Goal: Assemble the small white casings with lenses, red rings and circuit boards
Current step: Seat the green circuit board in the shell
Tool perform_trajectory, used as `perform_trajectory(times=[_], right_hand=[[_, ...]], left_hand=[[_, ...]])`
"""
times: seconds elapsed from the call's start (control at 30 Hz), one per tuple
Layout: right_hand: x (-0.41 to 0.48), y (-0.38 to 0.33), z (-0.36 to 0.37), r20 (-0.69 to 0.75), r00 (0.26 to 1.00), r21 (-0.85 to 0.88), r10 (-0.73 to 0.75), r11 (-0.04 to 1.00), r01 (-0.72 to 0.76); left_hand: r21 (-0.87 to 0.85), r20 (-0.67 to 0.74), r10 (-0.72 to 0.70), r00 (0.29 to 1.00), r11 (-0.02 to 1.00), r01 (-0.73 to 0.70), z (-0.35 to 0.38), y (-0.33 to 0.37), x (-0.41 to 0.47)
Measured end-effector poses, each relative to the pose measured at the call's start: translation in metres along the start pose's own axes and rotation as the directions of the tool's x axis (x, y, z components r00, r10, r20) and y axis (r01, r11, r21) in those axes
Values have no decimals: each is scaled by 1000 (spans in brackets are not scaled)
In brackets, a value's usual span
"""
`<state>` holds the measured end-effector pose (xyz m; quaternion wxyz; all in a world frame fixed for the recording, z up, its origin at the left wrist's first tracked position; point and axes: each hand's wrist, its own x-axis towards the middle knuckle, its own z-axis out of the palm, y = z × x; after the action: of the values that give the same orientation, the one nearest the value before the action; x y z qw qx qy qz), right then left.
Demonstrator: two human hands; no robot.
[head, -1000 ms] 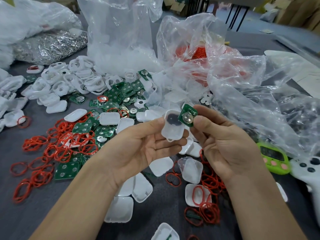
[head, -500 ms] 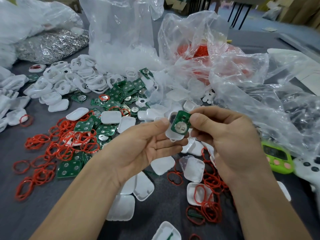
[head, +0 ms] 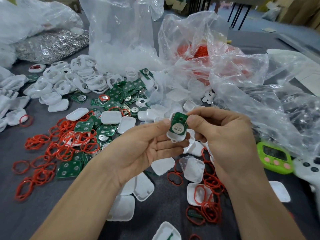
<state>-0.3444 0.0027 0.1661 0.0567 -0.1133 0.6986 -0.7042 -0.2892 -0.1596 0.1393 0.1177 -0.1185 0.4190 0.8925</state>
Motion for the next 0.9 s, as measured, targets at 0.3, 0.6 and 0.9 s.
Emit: perform_trajectory(times=[0.3, 0.6, 0.9], right_hand=[[3, 4, -1, 16, 1000, 21, 25, 999, -25], [0, 7, -1, -56, 991, -230, -120, 968, 104], [-2, 7, 0, -53, 973, -364, -226, 911, 192]], left_hand=[[13, -2, 2, 1000, 1000, -2, 1, -1, 1], [27, -12, 5, 1000, 1000, -5, 2, -1, 1], [31, -6, 2, 1000, 1000, -2, 2, -1, 1]])
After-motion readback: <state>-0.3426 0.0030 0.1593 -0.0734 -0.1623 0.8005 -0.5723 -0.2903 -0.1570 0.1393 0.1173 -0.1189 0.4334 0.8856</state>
